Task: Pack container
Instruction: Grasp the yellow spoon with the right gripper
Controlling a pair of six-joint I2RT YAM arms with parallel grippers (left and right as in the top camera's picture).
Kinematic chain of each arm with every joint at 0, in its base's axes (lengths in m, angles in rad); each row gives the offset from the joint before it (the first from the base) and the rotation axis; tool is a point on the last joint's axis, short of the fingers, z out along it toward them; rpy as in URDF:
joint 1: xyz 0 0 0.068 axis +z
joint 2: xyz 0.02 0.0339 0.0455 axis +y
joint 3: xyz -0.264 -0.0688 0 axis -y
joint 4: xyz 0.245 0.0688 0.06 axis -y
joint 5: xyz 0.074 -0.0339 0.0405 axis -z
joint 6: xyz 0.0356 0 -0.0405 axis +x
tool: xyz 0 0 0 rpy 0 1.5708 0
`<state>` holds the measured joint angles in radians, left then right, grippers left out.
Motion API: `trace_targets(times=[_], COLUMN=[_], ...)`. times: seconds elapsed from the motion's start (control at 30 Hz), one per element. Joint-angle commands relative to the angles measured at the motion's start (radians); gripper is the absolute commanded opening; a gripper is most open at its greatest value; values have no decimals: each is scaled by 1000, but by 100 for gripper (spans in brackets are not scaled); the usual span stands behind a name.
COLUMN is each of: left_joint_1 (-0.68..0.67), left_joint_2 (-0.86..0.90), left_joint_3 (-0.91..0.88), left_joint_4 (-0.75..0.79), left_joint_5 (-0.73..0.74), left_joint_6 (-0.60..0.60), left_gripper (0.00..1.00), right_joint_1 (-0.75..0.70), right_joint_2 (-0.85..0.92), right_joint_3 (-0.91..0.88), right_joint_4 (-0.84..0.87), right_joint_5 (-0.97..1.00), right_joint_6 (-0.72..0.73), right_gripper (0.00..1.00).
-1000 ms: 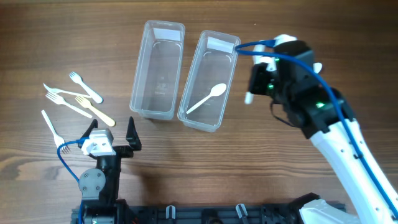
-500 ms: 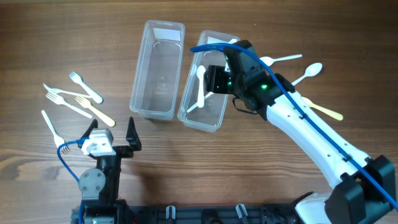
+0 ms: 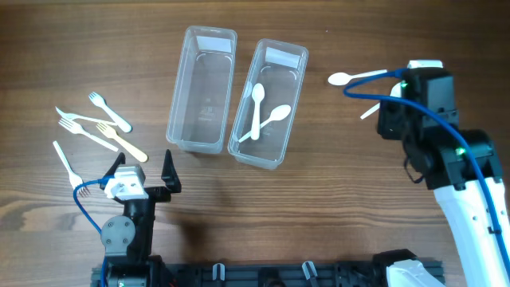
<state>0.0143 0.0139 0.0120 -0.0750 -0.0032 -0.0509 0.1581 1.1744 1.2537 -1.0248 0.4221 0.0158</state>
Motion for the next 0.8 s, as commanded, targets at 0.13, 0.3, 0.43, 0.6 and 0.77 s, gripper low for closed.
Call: trace_targets(times=[0.13,0.3,0.43,0.6,0.77], left_joint_1=[6,6,6,6,6], left_joint_2=[-7,-7,-7,-7,-7], left_joint_3=[-6,-6,-6,-6,-6], left_joint_4=[3,3,3,3,3], left_joint_5=[-10,-10,-10,-10,-10], left_joint_6=[-10,-10,-10,-10,-10], left_gripper=[100,100,100,100,100], right_joint_1=[-17,-170,-304,-374,-418], right_joint_2=[16,135,267,387,519], right_joint_3=[8,1,1,1,1], right_joint_4=[-11,33,84,153,171], right_joint_5=[26,-30,-233,-333,-458], right_joint_6=[-407,-492,-514,-544,-687], right_gripper=[100,99,99,100,92])
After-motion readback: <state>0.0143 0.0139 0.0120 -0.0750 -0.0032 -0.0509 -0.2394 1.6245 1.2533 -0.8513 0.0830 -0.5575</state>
